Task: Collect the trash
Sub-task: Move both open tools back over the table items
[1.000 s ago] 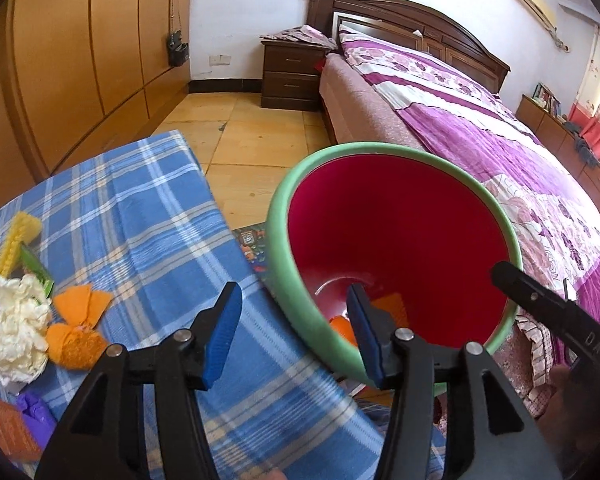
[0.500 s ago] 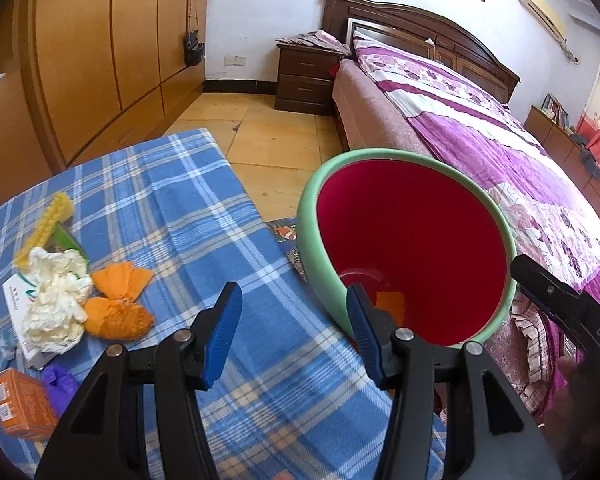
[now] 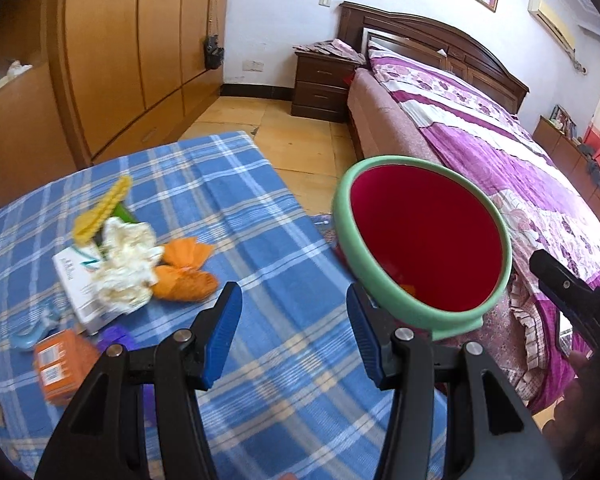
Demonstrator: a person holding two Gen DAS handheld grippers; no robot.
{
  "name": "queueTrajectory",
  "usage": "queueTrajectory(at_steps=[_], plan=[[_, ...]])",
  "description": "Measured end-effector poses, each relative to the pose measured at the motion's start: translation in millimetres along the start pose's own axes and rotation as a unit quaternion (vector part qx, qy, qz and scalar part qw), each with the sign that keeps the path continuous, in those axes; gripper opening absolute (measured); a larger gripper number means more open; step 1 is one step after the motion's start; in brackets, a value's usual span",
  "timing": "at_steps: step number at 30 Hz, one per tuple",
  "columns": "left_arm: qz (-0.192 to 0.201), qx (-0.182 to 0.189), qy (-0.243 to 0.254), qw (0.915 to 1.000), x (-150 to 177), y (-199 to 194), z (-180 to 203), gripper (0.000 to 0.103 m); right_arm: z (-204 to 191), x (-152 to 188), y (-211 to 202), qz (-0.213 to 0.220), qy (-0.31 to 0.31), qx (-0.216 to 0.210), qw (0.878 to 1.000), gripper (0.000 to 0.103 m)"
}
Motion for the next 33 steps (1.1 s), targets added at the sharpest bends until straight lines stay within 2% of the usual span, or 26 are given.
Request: queueTrajectory(at_steps=[16,23,33], plan=[[0.028,-0.059,-0.062,0.9959,29,-51,-89,0.055,-52,39,-9,-0.038,-0.045,-0.026,0.998,0.075],[0.028,-0.091,-0.11,0.9894,46,-61,-137,0.055,-72,53,-4,-0.057,-0.066,-0.033,0.996,0.075],[0.027,-0.122,-0.155,0.98,61,-65,-180,0.055,-82,70,9,-0.084,-0.078,-0.037,0.993,0.075]])
Point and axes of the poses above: each gripper's, at about its wrist camera, not at the fingertips, and y roughly the way its jaws point, z to its right, x to its underside, the point moved 6 cm from there along y, roughly the way its jaws point, and after that the axes turned 3 degrees about -y, right-handed, at the moved point
